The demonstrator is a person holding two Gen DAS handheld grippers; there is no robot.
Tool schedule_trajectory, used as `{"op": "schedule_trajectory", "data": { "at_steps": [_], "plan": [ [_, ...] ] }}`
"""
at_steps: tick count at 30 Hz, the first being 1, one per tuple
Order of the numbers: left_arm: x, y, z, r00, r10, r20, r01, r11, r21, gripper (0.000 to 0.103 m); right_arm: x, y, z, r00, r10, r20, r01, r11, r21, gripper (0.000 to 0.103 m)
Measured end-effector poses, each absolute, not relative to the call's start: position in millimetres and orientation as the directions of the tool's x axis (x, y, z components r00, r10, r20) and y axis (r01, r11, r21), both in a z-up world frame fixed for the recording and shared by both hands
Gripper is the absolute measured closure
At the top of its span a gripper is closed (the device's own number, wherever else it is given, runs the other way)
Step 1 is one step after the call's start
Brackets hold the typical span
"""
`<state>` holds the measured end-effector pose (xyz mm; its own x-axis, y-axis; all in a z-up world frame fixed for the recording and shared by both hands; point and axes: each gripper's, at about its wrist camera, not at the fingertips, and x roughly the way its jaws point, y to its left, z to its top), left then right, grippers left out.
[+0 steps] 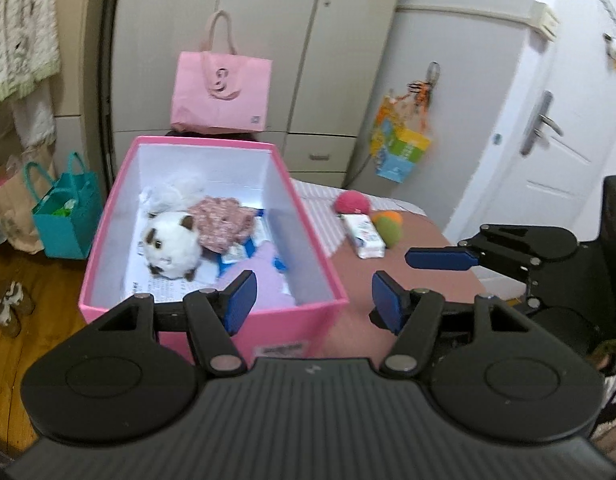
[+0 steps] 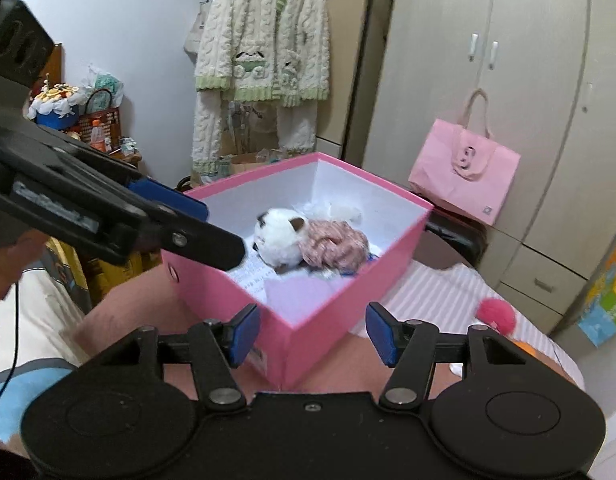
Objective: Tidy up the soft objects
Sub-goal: 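Move both tools back toward the wet-wipe pack and green sponge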
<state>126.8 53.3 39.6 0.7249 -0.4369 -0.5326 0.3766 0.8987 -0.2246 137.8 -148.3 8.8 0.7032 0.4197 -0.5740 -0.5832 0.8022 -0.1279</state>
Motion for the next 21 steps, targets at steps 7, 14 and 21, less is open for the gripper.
{"op": "schedule_trajectory", "data": {
  "at_steps": [7, 14, 21],
  "plan": [
    [106.2, 22.4, 40.8, 0.69, -0.478, -0.544, 0.451, 0.871, -0.194, 0.04, 114.2, -184.1, 0.9, 0.729, 0.378, -0.572, -0.535, 0.834, -0.131, 0.039],
    [103.4, -13.0, 40.0, 0.652, -0.528, -0.544, 0.522, 0.833, -0.183, 0.04, 101.7, -217.4, -6.0, 0.748, 0.343, -0.569, -0.493, 0.86, -0.129, 0.039],
    [113.4, -51.8, 34.0, 0.61, -0.57, -0.551, 0.57, 0.798, -0.195, 0.04, 104.5, -254.0, -14.4, 0.756, 0.32, -0.571, -0.457, 0.883, -0.109, 0.038]
  ]
}}
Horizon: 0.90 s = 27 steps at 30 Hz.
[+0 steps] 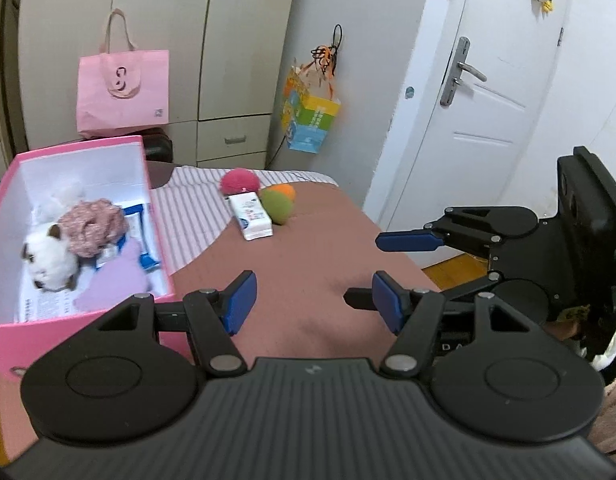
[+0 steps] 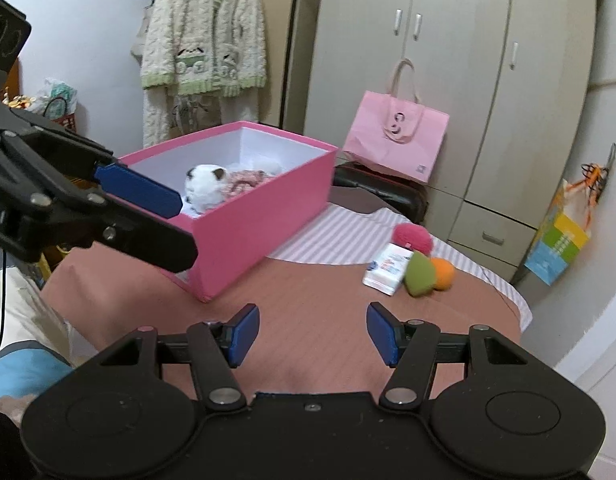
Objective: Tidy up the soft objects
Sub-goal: 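Move both tools back toward the wet-wipe pack and green sponge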
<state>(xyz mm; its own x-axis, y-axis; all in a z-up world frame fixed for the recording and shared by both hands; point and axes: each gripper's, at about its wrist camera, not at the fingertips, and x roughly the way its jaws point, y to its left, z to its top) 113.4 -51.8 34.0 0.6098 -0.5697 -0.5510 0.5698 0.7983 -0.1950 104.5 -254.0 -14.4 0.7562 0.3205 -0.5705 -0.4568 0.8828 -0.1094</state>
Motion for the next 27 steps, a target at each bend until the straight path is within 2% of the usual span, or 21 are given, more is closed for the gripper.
{"op": "schedule_trajectory", "data": {
  "at_steps": [9, 16, 20, 23, 27],
  "plan": [
    [161.2, -88.3, 13.0, 0.66, -0.507, -0.555, 0.491, 0.85, -0.193, 0.04, 140.1, -307.0, -31.5, 0.799, 0.32, -0.509, -0.392, 0.919, -0.038, 0.037],
    [200.4, -117.7, -11.3, 0.721, -0.428, -0.545, 0.421, 0.895, -0.147, 0.04, 190.5, -336.9, -54.3, 0.802, 0.303, -0.515, -0.349, 0.937, 0.009, 0.037],
    [229.4, -132.5, -32.6, 0.726, -0.385, -0.57, 0.376, 0.916, -0.14, 0.04, 216.9, -346.1, -64.8, 0.788, 0.314, -0.53, -0.353, 0.935, 0.03, 0.038],
    [251.7, -142.9, -49.5, 0.732, -0.352, -0.584, 0.345, 0.93, -0.128, 0.041, 230.8, -339.7, -74.3, 0.775, 0.323, -0.543, -0.39, 0.921, -0.009, 0.038],
    [277.4, -149.8, -65.8, 0.725, -0.332, -0.604, 0.305, 0.94, -0.15, 0.042, 248.9, -326.8, -89.8, 0.782, 0.301, -0.546, -0.437, 0.889, -0.135, 0.041]
  ]
}}
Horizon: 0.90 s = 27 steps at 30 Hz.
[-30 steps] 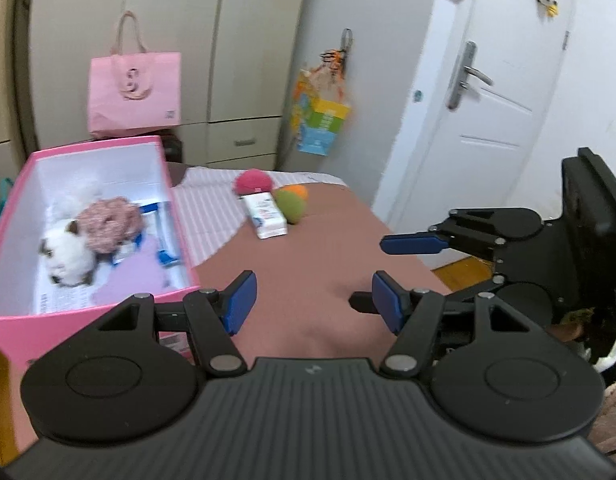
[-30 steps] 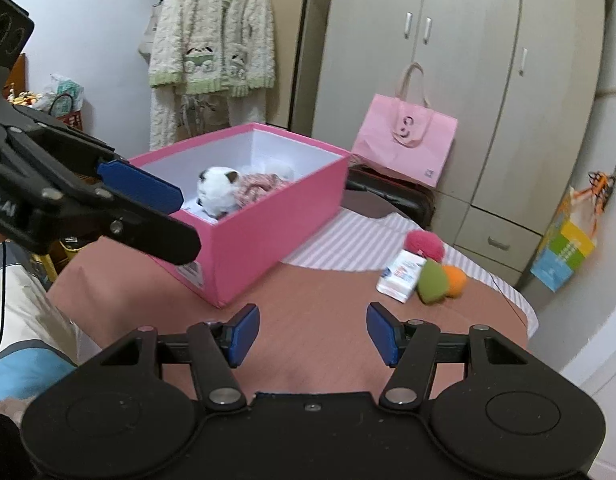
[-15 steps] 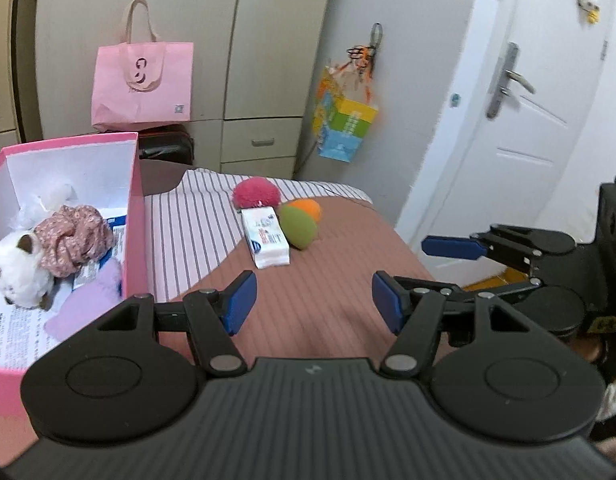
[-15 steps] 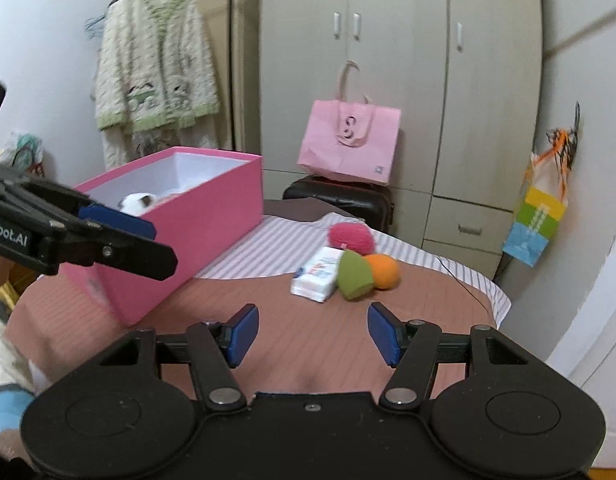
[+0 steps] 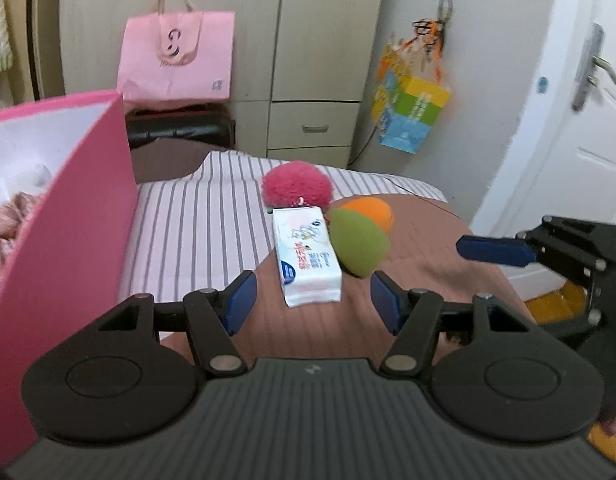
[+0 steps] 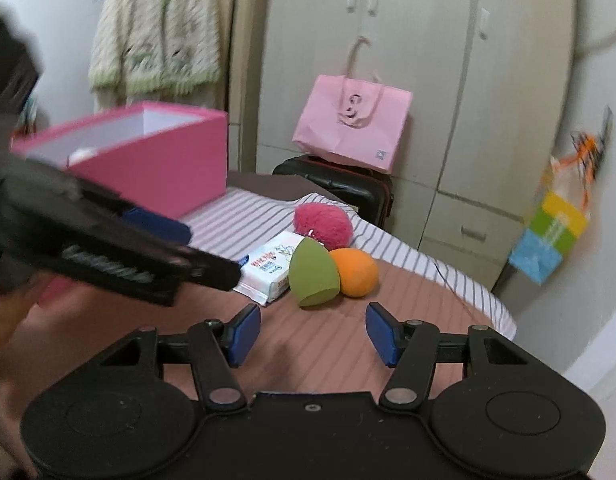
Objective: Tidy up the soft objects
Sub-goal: 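Move both tools back toward the wet-wipe pack and green sponge, then grasp the wet-wipe pack with the left tool while the right tool grasps the green sponge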
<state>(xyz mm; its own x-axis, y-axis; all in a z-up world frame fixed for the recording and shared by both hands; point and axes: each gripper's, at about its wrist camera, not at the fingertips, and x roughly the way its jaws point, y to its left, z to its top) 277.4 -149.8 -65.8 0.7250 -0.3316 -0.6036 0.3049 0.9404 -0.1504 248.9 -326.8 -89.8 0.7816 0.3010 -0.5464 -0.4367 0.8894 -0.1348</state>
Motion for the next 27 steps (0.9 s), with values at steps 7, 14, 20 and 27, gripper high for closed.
{"op": "schedule_trajectory", "data": {
  "at_steps": [7, 14, 20, 27],
  "plan": [
    [294.5, -160.2, -78.7, 0.709, -0.32, -0.628, 0.301, 0.943, -0.14, 0.043, 277.3, -319.6, -110.5, 0.79, 0.27, -0.551, -0.446, 0.869, -0.215, 0.043],
    [301.0, -171.8, -81.2, 0.719, -0.27, -0.64, 0.305, 0.951, -0.058, 0.043, 288.3, -303.2, -121.5, 0.79, 0.274, -0.548, -0.481, 0.832, -0.277, 0.044],
    [313.0, -169.9, -84.1, 0.712, -0.274, -0.646, 0.279, 0.955, -0.098, 0.044, 288.0, -294.4, -127.1, 0.818, 0.267, -0.509, -0.483, 0.799, -0.358, 0.044],
    [314.8, -166.3, -82.7, 0.689, -0.313, -0.653, 0.281, 0.947, -0.157, 0.063, 285.3, -292.1, -126.1, 0.816, 0.266, -0.514, -0.484, 0.8, -0.354, 0.056]
  ]
}}
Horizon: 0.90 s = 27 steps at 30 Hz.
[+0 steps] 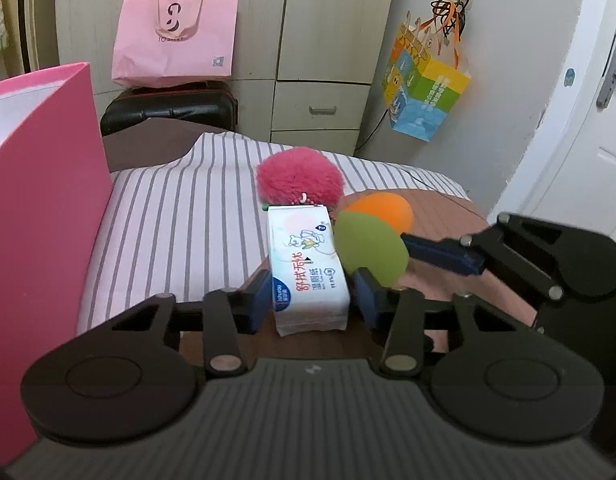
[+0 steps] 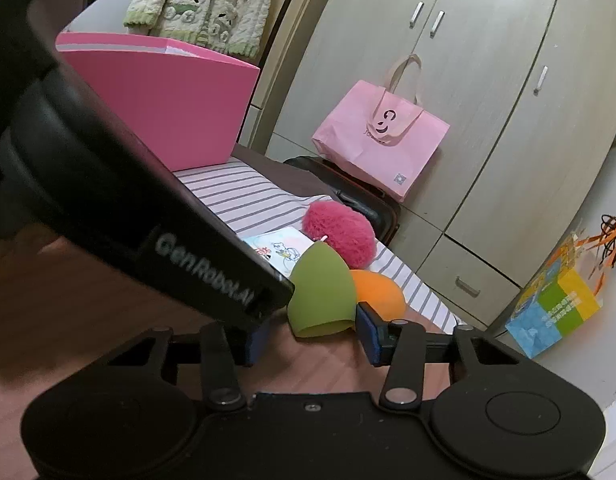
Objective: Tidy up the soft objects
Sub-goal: 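Grasp the wet-wipe pack with the left tool while the right tool grasps the green sponge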
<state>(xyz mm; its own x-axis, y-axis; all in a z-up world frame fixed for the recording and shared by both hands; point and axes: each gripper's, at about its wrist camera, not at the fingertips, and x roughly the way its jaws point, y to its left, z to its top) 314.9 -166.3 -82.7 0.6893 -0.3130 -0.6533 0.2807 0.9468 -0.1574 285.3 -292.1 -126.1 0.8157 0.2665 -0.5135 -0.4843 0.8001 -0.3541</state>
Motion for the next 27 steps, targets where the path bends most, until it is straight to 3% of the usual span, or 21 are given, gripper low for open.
{"op": "schedule_trajectory", "data": {
  "at_steps": [1, 14, 21, 24, 25, 27],
  "plan": [
    [314.7, -165.9, -82.7, 0.686, -0.311, -0.658, 0.282, 0.947, -0.155, 0.063, 285.2, -292.1, -126.3, 0.815, 0.265, -0.515, -0.48, 0.806, -0.346, 0.066],
    [286.4, -156.0, -80.1, 0.685, -0.304, -0.663, 0.298, 0.946, -0.126, 0.063, 269.0, -325.4, -119.5, 0.774, 0.32, -0.547, -0.441, 0.892, -0.103, 0.066],
    [296.6, -163.6, -87.6, 0.672, -0.262, -0.693, 0.278, 0.956, -0.091, 0.045, 285.4, -345.8, -117.8, 0.714, 0.398, -0.576, -0.437, 0.896, 0.078, 0.061],
    [306.5, -166.8, -89.3, 0.685, -0.234, -0.69, 0.26, 0.963, -0.069, 0.043, 292.9, -346.2, -118.2, 0.71, 0.407, -0.575, -0.44, 0.894, 0.089, 0.061],
    [310.8, -165.5, -89.2, 0.698, -0.224, -0.681, 0.247, 0.967, -0.065, 0.037, 293.5, -344.8, -118.5, 0.711, 0.412, -0.57, -0.444, 0.891, 0.089, 0.059],
    [318.7, -154.9, -91.9, 0.716, -0.218, -0.663, 0.174, 0.976, -0.133, 0.034, 303.9, -346.5, -121.7, 0.719, 0.427, -0.548, -0.454, 0.886, 0.096, 0.054]
  ]
}}
